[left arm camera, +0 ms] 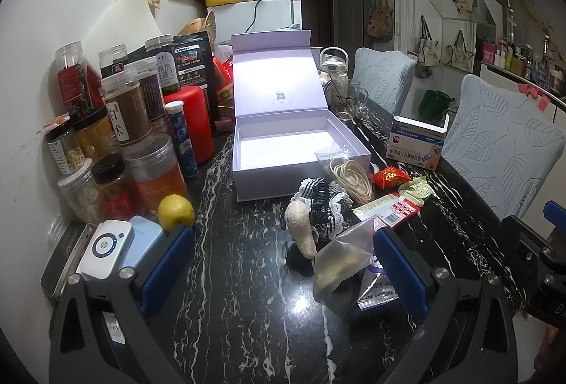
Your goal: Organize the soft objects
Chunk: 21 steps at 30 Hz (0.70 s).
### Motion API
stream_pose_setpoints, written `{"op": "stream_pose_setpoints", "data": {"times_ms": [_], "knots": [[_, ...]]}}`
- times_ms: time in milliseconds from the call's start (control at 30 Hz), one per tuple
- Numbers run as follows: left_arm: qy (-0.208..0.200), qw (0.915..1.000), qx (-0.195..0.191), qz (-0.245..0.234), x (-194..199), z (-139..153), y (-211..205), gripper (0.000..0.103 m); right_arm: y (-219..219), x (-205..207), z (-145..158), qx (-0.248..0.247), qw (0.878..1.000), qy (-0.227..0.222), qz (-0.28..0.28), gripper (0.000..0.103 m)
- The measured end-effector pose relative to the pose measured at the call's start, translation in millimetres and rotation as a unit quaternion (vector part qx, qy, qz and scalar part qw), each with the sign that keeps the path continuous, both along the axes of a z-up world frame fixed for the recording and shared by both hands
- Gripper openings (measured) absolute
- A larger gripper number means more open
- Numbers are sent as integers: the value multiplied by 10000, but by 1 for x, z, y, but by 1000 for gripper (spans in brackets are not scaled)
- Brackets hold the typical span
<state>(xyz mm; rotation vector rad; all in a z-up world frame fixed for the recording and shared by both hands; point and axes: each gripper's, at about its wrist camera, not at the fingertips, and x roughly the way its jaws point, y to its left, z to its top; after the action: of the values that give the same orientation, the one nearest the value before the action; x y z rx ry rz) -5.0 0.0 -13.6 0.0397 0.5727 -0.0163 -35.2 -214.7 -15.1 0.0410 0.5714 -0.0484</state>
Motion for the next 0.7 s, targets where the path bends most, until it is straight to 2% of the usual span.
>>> {"op": "stream_pose_setpoints", "data": {"times_ms": [367,700], "knots": [[157,9998,150,25,2,-16,1,103,3,7,-12,61,9997,142,203,103],[421,9983,321,234,9,-35,19,103,17,30,-47,236,9961,631,567,103]]}}
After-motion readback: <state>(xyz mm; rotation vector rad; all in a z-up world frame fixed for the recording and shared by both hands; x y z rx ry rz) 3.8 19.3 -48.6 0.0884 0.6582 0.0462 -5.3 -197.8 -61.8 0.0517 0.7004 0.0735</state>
